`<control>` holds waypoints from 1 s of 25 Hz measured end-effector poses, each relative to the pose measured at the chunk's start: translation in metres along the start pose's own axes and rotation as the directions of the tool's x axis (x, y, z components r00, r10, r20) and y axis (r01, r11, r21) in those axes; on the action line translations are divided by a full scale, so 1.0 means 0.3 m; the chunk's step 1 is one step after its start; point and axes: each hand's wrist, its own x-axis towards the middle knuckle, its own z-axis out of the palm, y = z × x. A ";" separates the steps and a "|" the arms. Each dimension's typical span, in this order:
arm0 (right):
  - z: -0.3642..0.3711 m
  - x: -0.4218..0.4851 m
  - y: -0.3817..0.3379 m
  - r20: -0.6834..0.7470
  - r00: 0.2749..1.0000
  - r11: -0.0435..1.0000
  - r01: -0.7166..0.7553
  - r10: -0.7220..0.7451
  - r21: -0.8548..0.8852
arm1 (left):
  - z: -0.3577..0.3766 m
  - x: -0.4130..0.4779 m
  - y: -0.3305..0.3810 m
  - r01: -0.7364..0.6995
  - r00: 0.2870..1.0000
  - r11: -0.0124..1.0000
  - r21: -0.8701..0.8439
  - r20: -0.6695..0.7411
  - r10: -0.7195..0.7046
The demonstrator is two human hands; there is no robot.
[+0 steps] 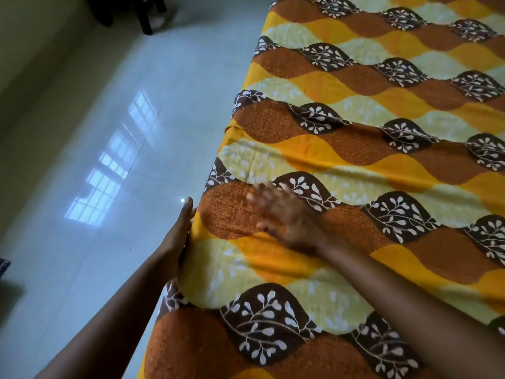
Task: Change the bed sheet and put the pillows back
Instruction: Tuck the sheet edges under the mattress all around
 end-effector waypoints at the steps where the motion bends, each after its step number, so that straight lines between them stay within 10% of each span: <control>1: -0.047 0.037 0.057 -0.097 0.993 0.998 -0.059 0.062 0.034 | 0.019 0.037 0.045 -0.044 0.998 0.999 0.016 -0.050 0.045; 5: -0.233 0.262 0.321 -0.264 0.917 0.949 -0.314 0.299 -0.017 | 0.123 0.243 0.271 -0.225 0.961 0.953 0.203 -0.117 0.252; 10: -0.170 0.429 0.395 -0.148 0.871 0.855 -0.489 0.468 -0.174 | 0.125 0.335 0.288 -0.026 1.000 0.982 0.190 -0.010 0.029; 20: 0.064 0.202 0.037 -0.058 0.994 0.965 -0.108 0.097 -0.239 | 0.052 0.190 0.153 0.042 0.999 0.997 0.057 0.008 -0.043; 25: 0.100 0.021 -0.176 0.101 0.987 0.986 0.132 -0.122 -0.104 | 0.006 -0.010 0.087 -0.196 0.969 0.958 0.210 -0.108 0.221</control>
